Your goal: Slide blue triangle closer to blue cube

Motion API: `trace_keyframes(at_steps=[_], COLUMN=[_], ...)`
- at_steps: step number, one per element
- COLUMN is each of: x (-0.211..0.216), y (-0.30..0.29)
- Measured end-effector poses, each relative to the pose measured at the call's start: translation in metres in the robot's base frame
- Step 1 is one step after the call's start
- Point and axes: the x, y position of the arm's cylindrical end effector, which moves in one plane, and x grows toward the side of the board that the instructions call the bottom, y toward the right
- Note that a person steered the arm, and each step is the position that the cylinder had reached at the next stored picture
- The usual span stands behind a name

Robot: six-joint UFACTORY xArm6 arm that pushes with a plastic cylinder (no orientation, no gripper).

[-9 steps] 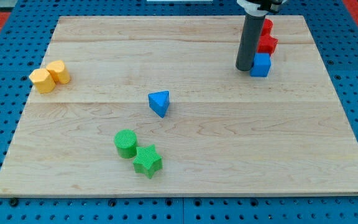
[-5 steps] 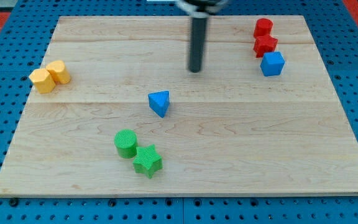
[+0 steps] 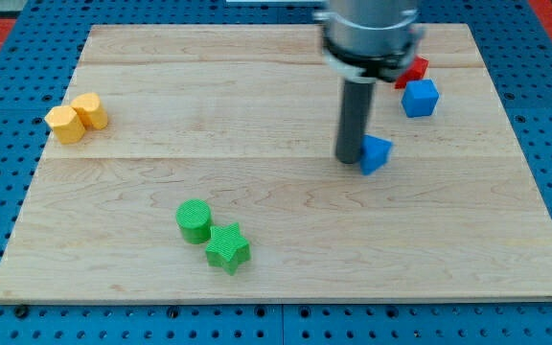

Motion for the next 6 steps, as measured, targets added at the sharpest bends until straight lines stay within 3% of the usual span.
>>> trace_keyframes(at_steps=[1,2,3,4,5,6], x=[0.000,0.040,0.031,-0.018,-0.034,0.002], y=[0.025,0.058,0.083,0.103,0.107,0.113])
